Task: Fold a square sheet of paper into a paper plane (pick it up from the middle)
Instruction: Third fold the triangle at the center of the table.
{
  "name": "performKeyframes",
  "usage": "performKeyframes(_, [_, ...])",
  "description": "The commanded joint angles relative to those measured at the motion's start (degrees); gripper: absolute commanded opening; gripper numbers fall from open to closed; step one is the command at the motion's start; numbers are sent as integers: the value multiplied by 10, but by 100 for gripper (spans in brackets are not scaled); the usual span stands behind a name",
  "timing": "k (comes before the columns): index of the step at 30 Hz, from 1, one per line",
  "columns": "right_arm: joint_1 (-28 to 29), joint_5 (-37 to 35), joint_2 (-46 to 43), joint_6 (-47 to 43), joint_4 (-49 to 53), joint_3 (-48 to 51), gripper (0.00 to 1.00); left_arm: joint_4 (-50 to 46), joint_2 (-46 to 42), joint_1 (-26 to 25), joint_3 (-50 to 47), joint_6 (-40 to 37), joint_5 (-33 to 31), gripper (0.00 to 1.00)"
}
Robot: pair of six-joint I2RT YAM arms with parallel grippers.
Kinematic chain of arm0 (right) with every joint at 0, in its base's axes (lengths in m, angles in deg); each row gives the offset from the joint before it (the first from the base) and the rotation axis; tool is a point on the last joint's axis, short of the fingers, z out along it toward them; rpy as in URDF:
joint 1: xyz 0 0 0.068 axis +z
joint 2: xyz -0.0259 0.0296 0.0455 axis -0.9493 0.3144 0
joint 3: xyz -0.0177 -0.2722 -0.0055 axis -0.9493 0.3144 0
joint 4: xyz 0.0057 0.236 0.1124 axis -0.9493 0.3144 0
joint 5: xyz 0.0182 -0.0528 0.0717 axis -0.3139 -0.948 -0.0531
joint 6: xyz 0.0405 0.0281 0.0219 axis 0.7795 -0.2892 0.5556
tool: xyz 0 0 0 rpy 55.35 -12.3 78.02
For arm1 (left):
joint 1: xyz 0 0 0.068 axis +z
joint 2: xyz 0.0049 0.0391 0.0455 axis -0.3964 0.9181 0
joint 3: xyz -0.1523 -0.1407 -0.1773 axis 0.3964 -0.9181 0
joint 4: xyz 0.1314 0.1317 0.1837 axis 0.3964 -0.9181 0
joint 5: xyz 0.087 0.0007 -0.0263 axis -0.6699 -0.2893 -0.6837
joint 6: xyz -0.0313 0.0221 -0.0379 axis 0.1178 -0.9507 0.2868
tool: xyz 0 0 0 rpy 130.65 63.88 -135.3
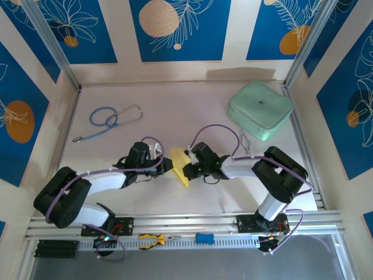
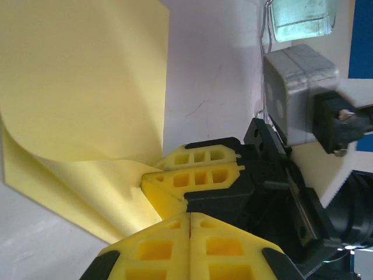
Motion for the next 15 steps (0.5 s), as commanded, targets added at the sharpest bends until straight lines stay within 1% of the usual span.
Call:
performKeyframes(1, [2, -14, 15, -4, 44, -3, 3, 71, 29, -10, -10, 24, 15, 4])
performKeyframes(15, [3, -15, 22, -4, 47, -8, 3, 94, 96, -14, -11, 25, 23, 2])
